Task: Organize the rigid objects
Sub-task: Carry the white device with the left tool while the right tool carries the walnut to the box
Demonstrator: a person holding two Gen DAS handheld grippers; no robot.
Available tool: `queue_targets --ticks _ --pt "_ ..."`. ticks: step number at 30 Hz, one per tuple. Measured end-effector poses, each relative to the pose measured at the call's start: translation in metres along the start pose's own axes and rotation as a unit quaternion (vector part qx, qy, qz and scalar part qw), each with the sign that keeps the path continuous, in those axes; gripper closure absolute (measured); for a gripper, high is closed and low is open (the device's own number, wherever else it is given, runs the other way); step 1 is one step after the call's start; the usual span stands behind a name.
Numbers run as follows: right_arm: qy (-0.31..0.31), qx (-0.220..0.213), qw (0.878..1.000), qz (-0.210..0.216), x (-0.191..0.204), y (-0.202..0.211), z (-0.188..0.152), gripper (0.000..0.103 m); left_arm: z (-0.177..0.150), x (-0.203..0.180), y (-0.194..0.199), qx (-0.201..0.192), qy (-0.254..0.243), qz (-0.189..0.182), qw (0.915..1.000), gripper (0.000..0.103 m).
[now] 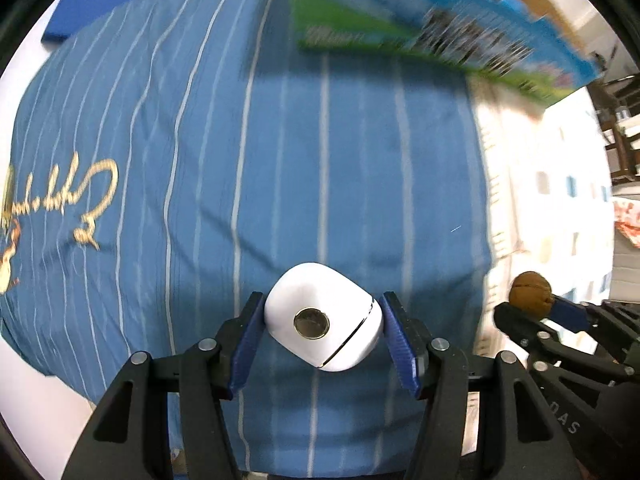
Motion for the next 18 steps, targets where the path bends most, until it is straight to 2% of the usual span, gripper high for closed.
queue_targets --ticks 6,13,18 --pt "-0.018 -0.054 0.998 0.007 -0.035 0.069 0.015 0.060 0.023 -0.032 0.064 -0.050 -0.023 -0.040 0.9977 0.048" --pt "-0.048 -0.114 0.992 0.021 -0.059 0.138 0.044 0.060 0.068 -0.060 0.103 -0.076 -0.033 -0.100 0.9916 0.048" --pt "-0.067 -0.153 0.985 0.031 -0.070 0.171 0.095 0.060 0.116 -0.076 0.113 -0.094 -0.036 -0.111 0.9887 0.048"
Point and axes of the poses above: each gripper's, at about its wrist camera, not at the fingertips, and y roughly against the way its jaws point, x to its left, z to its top, the point moved 9 cm from there along -y, roughly the way its jaws point, and after that the axes turned 11 degrees about y, right-handed, at the moved point
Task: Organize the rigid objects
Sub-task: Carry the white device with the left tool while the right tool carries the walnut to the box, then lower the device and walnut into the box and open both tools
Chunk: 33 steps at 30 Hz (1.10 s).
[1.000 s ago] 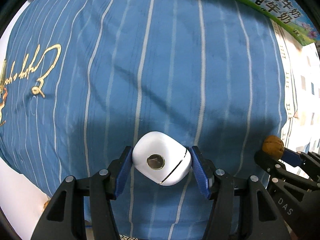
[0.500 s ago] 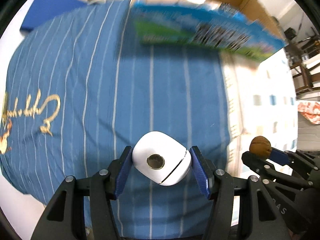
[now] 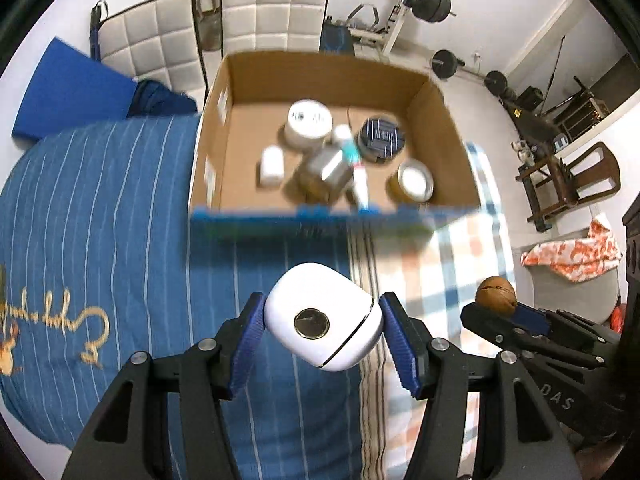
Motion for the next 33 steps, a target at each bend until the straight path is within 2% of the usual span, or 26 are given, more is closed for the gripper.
queue_targets --ticks 3,8,10,13,16,20,25,31,33 --pt "-0.005 -0.014 1.000 0.005 -0.007 0.000 0.037 0.060 0.039 -0.006 -0.007 -0.010 -0.004 0.006 0.9999 0.048" --pt "-0.003 -0.020 1.000 0.010 -0.017 -0.033 0.110 0.060 0.116 -0.012 -0.040 -0.006 0.001 0.018 0.9998 0.048" --pt "-0.002 -0.017 1.000 0.015 -0.022 -0.049 0.141 0.060 0.142 -0.012 -0.059 0.006 0.008 0.018 0.9998 0.048" --pt "-0.008 -0.002 1.000 0.028 -0.030 -0.080 0.184 0.060 0.177 -0.015 -0.097 0.047 0.025 0.006 0.9986 0.048" --pt "-0.012 0.020 0.999 0.022 -0.042 -0.117 0.214 0.061 0.202 -0.014 -0.129 0.069 0.026 0.017 0.9971 0.048" --pt "-0.014 0.050 0.999 0.006 -0.057 -0.164 0.239 0.060 0.225 -0.003 -0.166 0.098 0.036 0.037 0.9939 0.048" --pt "-0.022 0.071 0.997 0.015 -0.063 -0.202 0.261 0.060 0.247 0.022 -0.196 0.107 0.050 0.070 0.9905 0.048" --pt "-0.019 0.082 0.996 0.022 -0.057 -0.229 0.279 0.060 0.251 0.040 -0.218 0.128 0.055 0.099 0.9853 0.047" --pt "-0.015 0.085 0.996 0.027 -0.052 -0.235 0.283 0.060 0.251 0.041 -0.222 0.133 0.058 0.097 0.9847 0.047"
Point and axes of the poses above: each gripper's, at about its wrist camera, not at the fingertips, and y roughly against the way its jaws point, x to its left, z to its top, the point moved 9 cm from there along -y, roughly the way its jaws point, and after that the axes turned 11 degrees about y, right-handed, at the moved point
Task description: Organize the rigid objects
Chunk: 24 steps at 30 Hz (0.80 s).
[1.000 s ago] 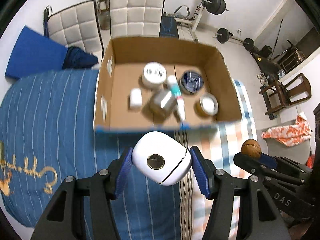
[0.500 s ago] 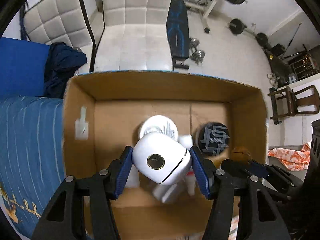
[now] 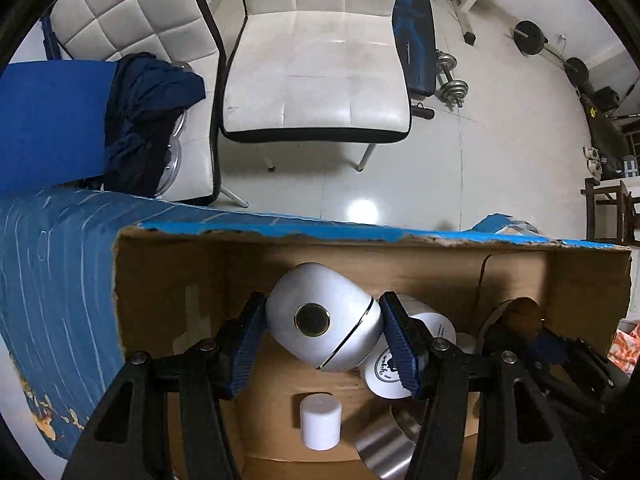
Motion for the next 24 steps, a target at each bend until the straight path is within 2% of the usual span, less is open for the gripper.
queue_targets --ticks 8,13,14,15,17,20,24 --pt "0.004 0.012 1.000 -0.006 0.007 -0.014 0.015 0.059 -0.002 0.000 0.001 0.010 0.016 0.002 0.9998 0.047" --pt "0.003 0.016 1.000 -0.016 0.005 -0.008 0.010 0.058 -0.006 -0.001 0.020 -0.018 0.007 0.008 0.9998 0.040" --pt "0.004 0.013 1.000 -0.019 0.005 -0.006 0.010 0.053 -0.007 0.000 0.023 -0.023 0.007 0.008 0.9997 0.038" --pt "0.004 0.012 1.000 -0.021 0.005 -0.003 0.008 0.046 -0.008 -0.001 0.028 -0.030 0.006 0.004 0.9995 0.030" --pt "0.004 0.009 1.000 -0.027 0.004 0.003 0.005 0.045 -0.010 -0.001 0.037 -0.045 0.004 0.001 0.9990 0.023" --pt "0.008 0.005 0.999 -0.042 0.001 0.014 -0.001 0.045 -0.017 0.001 0.051 -0.064 0.000 0.001 0.9980 0.017" --pt "0.014 0.001 0.998 -0.062 -0.002 0.031 -0.018 0.035 -0.028 0.007 0.066 -0.085 0.000 0.004 0.9964 0.007"
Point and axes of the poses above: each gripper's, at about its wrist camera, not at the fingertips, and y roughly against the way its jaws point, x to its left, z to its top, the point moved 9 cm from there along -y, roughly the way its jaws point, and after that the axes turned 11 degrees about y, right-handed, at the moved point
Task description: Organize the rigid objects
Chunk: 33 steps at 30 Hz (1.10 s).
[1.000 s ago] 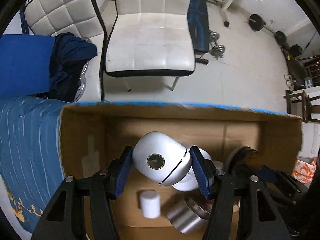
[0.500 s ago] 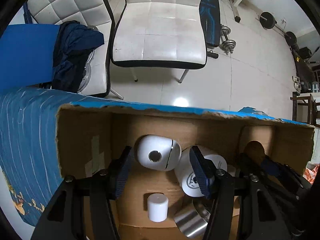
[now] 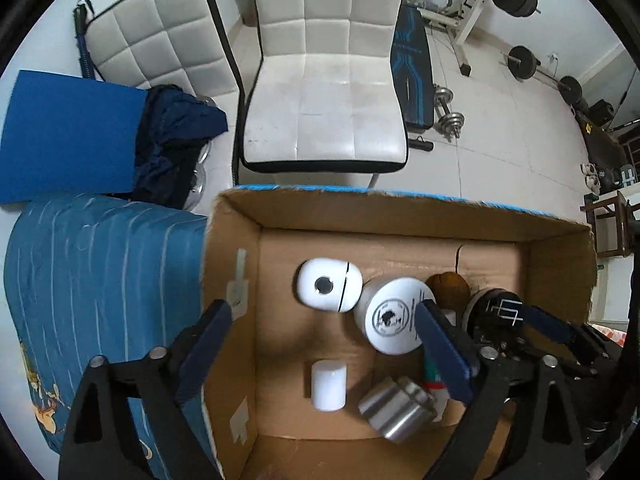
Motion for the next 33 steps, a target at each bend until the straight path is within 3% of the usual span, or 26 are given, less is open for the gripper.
queue_targets --ticks 2,7,14,22,33 --pt "0.003 -0.004 1.000 -0.010 0.000 0.009 -0.011 0.034 -0.008 0.004 0.007 -0.006 0.003 -0.003 1.0000 0.006" --pt "0.010 -0.016 0.999 -0.027 0.003 0.026 -0.042 0.002 -0.033 0.015 0.023 -0.021 0.005 -0.004 0.9998 0.001" --pt "0.008 -0.036 0.998 -0.058 0.008 0.057 -0.085 0.001 -0.073 0.023 0.053 -0.043 0.007 -0.014 0.9989 0.001" --pt "0.009 -0.062 0.996 -0.060 0.018 0.099 -0.112 0.001 -0.109 0.027 0.098 -0.076 0.004 -0.023 0.9969 0.001" --pt "0.033 -0.138 0.988 -0.068 0.035 0.191 -0.186 0.000 -0.189 0.036 0.189 -0.130 -0.004 -0.041 0.9907 0.001"
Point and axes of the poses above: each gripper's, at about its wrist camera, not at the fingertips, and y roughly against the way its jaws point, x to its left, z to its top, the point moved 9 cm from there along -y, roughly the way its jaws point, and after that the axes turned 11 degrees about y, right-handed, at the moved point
